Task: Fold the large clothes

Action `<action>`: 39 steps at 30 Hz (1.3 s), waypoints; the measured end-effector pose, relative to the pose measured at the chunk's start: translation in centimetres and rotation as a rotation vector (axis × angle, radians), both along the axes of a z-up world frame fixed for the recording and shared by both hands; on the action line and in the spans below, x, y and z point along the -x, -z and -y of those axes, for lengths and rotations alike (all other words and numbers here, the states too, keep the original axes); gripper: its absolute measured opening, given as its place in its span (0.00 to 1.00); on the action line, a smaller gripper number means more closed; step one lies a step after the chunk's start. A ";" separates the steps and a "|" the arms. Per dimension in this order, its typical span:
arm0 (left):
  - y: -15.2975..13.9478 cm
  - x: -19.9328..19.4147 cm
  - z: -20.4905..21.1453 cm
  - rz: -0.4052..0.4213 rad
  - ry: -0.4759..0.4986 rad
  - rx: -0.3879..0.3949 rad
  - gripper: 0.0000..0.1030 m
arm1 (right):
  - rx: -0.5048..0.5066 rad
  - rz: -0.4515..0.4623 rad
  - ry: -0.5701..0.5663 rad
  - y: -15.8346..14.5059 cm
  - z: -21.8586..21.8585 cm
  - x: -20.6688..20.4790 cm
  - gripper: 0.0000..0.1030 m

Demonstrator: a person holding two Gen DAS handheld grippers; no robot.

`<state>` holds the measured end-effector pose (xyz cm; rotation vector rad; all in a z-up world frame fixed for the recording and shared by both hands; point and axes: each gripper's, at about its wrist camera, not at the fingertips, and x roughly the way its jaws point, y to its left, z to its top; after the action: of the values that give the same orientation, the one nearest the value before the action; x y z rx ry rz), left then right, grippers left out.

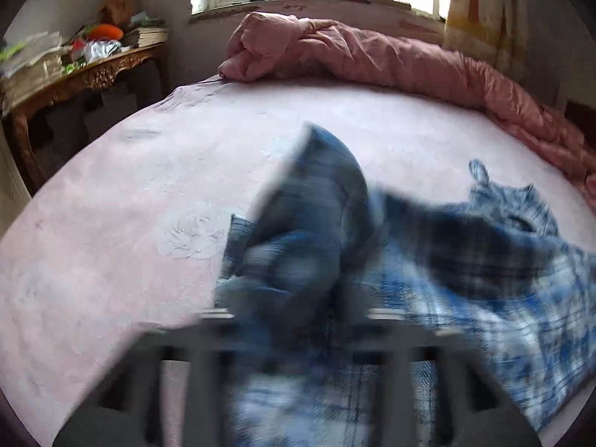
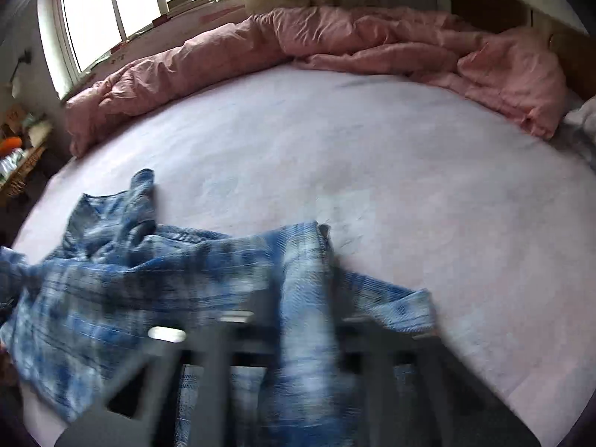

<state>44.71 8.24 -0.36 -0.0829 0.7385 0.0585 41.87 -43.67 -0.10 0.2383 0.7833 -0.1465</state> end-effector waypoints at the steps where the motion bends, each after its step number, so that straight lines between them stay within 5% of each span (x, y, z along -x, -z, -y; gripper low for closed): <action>1: -0.4 0.3 -0.2 0.020 0.011 0.031 0.09 | 0.020 0.043 0.014 -0.5 -0.1 0.4 0.06; 5: -2.5 2.3 -0.5 0.159 -0.010 0.053 0.08 | 0.056 0.368 0.025 -5.6 -1.1 4.2 0.05; 7: -2.3 2.1 -0.5 0.132 -0.053 0.021 0.08 | 0.103 0.426 0.021 -7.7 -2.1 4.5 0.05; 10: -0.7 0.5 -0.7 0.033 -0.052 0.024 0.09 | 0.152 0.349 0.038 -6.8 -2.5 2.2 0.06; 14: 1.0 -0.6 -0.2 -0.057 -0.054 -0.010 0.13 | 0.153 0.072 0.054 -0.3 -1.5 -2.3 0.06; 16: 1.2 -0.6 -0.2 -0.067 -0.060 -0.007 0.15 | 0.112 0.018 0.047 0.8 -1.0 -3.1 0.06; 22: 0.3 0.3 -1.1 -0.020 -0.065 0.038 0.25 | 0.090 0.049 0.072 0.6 -0.1 -2.3 0.14; 24: -0.7 1.3 -1.2 0.028 -0.075 0.061 0.30 | 0.114 0.062 0.091 0.3 -0.3 -1.8 0.27; 26: -2.3 2.5 -0.7 0.089 -0.040 0.091 0.37 | 0.145 0.112 0.128 -0.8 -0.5 -0.6 0.60; 32: -5.8 5.9 2.0 0.212 0.058 0.061 0.60 | 0.045 0.290 0.111 -5.6 -1.4 4.1 0.84; 35: -6.1 6.1 4.2 0.158 0.129 0.020 0.84 | -0.028 0.249 0.034 -5.9 -2.5 4.9 0.85; 39: -3.6 4.7 7.9 -0.094 0.307 0.018 0.91 | 0.002 0.118 -0.085 -4.9 -5.6 4.5 0.85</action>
<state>39.98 0.35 3.27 0.0173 0.8389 -0.2383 37.36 -38.12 4.76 0.2095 0.6751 -0.0528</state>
